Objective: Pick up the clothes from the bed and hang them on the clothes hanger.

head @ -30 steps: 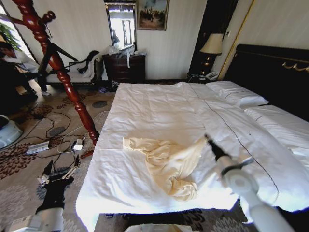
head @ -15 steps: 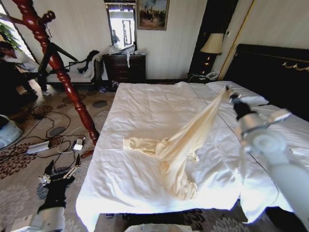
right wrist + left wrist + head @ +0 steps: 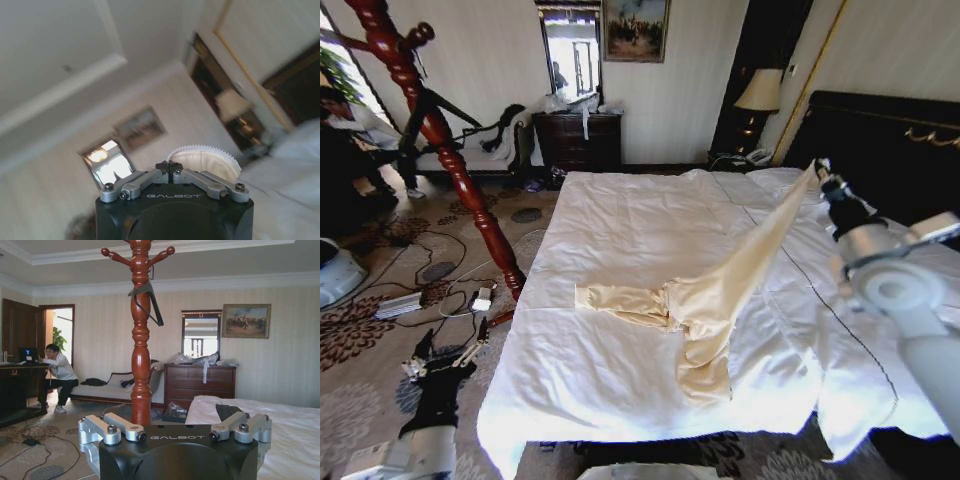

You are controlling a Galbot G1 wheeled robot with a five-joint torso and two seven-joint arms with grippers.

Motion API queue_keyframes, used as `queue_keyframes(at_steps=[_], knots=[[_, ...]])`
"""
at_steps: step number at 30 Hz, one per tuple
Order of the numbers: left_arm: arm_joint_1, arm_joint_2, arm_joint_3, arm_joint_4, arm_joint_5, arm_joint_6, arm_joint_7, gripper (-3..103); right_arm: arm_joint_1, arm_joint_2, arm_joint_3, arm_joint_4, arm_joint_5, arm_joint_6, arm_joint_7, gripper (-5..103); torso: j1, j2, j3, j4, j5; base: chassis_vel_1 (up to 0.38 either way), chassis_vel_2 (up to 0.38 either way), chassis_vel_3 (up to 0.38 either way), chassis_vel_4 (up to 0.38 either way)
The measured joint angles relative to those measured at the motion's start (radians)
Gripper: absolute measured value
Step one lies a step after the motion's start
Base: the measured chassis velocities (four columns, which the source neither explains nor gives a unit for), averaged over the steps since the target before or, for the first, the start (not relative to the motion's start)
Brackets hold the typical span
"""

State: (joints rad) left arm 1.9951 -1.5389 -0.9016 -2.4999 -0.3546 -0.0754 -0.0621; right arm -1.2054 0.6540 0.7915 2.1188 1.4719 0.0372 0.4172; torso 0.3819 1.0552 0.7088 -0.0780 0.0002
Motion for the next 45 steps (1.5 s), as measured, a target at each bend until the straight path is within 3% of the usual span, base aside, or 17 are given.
queue_keyframes(at_steps=[2,4,6,11,14,17,21,24,27,30,37,42,45], knots=[[-0.001,0.002,0.0,0.0,0.0,0.0,0.0,100,-0.03,0.009,0.003,0.023,-0.007,-0.01,0.036,0,0.0,0.0,0.0,0.0001,0.0,0.0,0.0,0.0,0.0],[-0.007,0.007,0.0,0.001,-0.001,0.0,-0.001,100,-0.143,0.038,0.004,0.114,-0.029,-0.051,0.168,0,0.0,0.0,0.0,0.0,0.0,0.0,0.0,0.0,0.0],[-0.01,0.01,0.0,0.004,-0.002,0.002,-0.001,100,-0.23,0.047,-0.004,0.172,-0.069,-0.068,0.231,0,0.0,0.0,0.0,0.0,-0.0004,0.0,0.0,0.0,0.0],[-0.017,0.014,-0.001,0.008,-0.002,0.005,-0.002,100,-0.36,0.039,-0.014,0.216,-0.175,-0.086,0.304,0,0.0,0.0,0.0,0.0,-0.0004,0.0,0.0,0.0,0.0],[-0.029,0.014,0.003,0.013,-0.002,0.006,-0.002,100,-0.473,0.025,-0.018,0.231,-0.281,-0.096,0.398,0,0.0,0.0,0.0,0.0,-0.0003,0.0,0.0,0.0,0.0],[-0.038,0.015,0.006,0.019,-0.002,0.006,-0.002,100,-0.52,0.02,-0.019,0.239,-0.306,-0.096,0.417,0,0.0,0.0,0.0,-0.0001,-0.0004,0.0,0.0,0.0,0.0],[-0.051,0.015,0.01,0.033,-0.003,0.005,-0.003,100,-0.534,0.021,-0.035,0.258,-0.299,-0.085,0.411,0,0.0,0.0,0.0,0.0001,-0.0002,0.0,0.0,0.0,0.0],[-0.063,0.019,0.007,0.068,0.002,0.005,-0.012,100,-0.563,0.021,-0.065,0.327,-0.225,-0.067,0.331,0,0.0,0.0,0.0,0.0003,-0.0003,0.0,0.0,0.0,0.0],[-0.066,0.02,0.007,0.085,0.007,0.008,-0.018,100,-0.582,0.017,-0.081,0.37,-0.167,-0.077,0.306,0,0.0,0.0,0.0,0.0,-0.0005,0.0,0.0,0.0,0.0],[-0.066,0.02,0.014,0.091,0.007,0.013,-0.021,100,-0.591,0.014,-0.108,0.386,-0.104,-0.114,0.312,0,0.0,0.0,0.0,0.0001,-0.0002,0.0,0.0,0.0,0.0],[-0.067,0.02,0.02,0.09,0.009,0.017,-0.021,100,-0.617,0.007,-0.105,0.387,-0.135,-0.116,0.344,0,0.0,0.0,0.0,0.0001,-0.0002,0.0,0.0,0.0,0.0],[-0.069,0.019,0.024,0.096,0.014,0.017,-0.021,100,-0.58,0.019,-0.062,0.386,-0.077,-0.053,0.322,0,0.0,0.0,0.0,-0.0002,-0.0001,0.0,0.0,0.0,0.0],[-0.068,0.013,0.035,0.094,0.025,0.017,-0.02,100,-0.477,0.013,-0.017,0.384,-0.035,0.051,0.223,0,0.0,0.0,0.0,0.0006,-0.0001,0.0,0.0,0.0,0.0]])
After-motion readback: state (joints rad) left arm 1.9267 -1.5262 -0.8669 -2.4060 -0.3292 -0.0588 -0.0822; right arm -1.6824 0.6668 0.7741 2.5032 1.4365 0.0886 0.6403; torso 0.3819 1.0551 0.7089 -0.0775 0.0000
